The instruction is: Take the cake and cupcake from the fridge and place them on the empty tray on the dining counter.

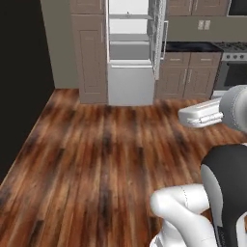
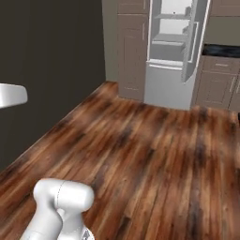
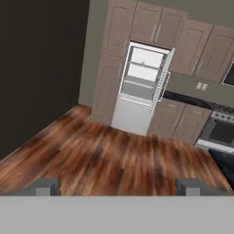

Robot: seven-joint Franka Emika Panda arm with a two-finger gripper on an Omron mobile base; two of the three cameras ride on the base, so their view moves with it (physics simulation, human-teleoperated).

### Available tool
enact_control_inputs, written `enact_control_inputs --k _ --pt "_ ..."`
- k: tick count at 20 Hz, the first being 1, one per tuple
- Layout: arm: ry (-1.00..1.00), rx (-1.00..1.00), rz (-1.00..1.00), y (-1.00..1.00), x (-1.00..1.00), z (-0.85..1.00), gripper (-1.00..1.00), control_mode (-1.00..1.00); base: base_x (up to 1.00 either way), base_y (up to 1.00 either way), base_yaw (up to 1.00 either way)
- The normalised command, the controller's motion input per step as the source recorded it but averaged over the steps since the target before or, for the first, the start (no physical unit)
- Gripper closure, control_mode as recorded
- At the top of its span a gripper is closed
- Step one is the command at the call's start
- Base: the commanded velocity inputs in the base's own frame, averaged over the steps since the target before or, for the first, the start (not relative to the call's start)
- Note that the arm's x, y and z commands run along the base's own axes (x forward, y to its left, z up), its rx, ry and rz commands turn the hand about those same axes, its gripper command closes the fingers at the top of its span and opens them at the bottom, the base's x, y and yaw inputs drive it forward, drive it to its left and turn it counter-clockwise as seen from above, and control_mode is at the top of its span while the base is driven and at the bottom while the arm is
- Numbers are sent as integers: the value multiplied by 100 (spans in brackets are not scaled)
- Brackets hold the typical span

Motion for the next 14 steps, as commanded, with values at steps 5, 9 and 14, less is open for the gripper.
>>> enact_control_inputs --k 5,9,14 --pt "0 0 0 0 0 0 -100 100 100 38 0" --pt "0 0 0 0 0 0 -100 100 100 -18 0" --pt "0 0 0 0 0 0 -100 100 100 -24 0"
